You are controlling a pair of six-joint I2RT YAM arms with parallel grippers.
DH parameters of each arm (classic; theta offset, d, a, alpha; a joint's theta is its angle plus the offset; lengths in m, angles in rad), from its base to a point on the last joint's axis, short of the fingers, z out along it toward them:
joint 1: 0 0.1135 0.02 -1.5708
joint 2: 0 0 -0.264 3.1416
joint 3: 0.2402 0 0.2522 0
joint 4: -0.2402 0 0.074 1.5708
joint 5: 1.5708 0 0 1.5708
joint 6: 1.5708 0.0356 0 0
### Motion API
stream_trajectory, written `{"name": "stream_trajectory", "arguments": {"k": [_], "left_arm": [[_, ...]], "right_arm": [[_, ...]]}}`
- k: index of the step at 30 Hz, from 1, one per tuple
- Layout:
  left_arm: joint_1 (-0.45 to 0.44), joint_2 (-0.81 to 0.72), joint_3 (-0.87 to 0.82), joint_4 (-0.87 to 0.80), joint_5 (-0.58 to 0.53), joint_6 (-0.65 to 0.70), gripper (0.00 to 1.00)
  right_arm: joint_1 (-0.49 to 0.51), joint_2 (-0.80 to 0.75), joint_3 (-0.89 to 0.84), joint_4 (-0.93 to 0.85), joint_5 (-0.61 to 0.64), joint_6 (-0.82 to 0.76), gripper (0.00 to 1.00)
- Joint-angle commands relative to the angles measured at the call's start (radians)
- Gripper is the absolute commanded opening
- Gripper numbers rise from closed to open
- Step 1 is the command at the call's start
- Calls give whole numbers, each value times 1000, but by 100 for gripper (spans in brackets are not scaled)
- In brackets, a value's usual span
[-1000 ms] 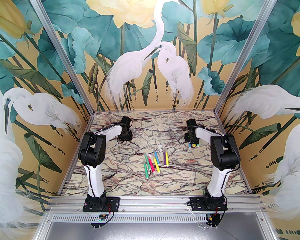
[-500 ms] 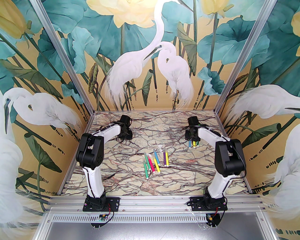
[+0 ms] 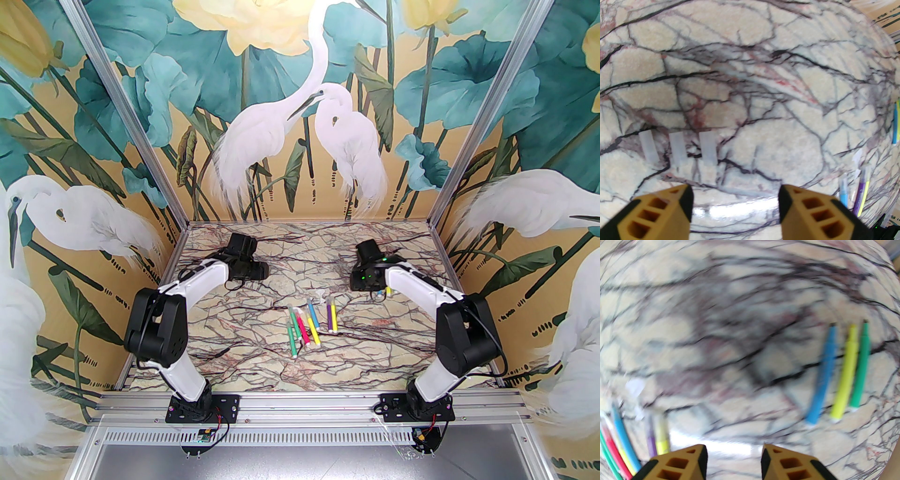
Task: Open the pen caps
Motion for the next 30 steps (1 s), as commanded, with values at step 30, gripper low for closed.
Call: {"name": "stream_trajectory", "arguments": {"k": [30], "left_arm": [[5, -208, -287, 450, 191, 49, 85]], "right_arm": [[208, 149, -47, -23, -135, 162, 34]]}}
